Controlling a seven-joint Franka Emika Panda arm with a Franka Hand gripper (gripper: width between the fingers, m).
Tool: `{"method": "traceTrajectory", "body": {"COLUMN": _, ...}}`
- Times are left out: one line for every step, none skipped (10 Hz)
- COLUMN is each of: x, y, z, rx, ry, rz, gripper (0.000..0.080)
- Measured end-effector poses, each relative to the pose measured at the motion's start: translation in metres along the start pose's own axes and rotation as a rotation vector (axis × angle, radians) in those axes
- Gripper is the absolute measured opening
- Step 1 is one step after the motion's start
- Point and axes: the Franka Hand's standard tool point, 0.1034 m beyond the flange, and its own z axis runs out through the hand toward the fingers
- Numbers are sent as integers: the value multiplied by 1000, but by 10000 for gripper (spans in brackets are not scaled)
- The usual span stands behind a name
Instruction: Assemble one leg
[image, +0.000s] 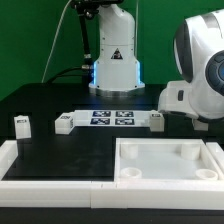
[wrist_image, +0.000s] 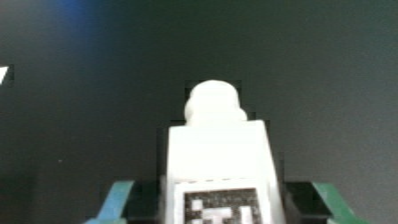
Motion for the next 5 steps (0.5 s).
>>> {"method": "traceTrajectory", "body": {"x": 0, "y": 0, "z": 0, "rx": 0, "ry": 0, "rz": 0, "gripper": 287}}
{"method": "traceTrajectory", "body": {"x": 0, "y": 0, "z": 0, "rx": 0, "ry": 0, "rz": 0, "gripper": 287}}
{"method": "traceTrajectory", "body": {"x": 0, "y": 0, "z": 0, "rx": 0, "ry": 0, "rz": 0, "gripper": 287}}
{"method": "traceTrajectory", "body": {"x": 0, "y": 0, "z": -1, "rx": 1, "ry": 1, "rz": 0, "gripper": 288}}
{"method": "traceTrajectory", "body": {"x": -8, "y": 5, "z": -11, "rx": 4, "ry": -9, "rz": 3, "gripper": 288}}
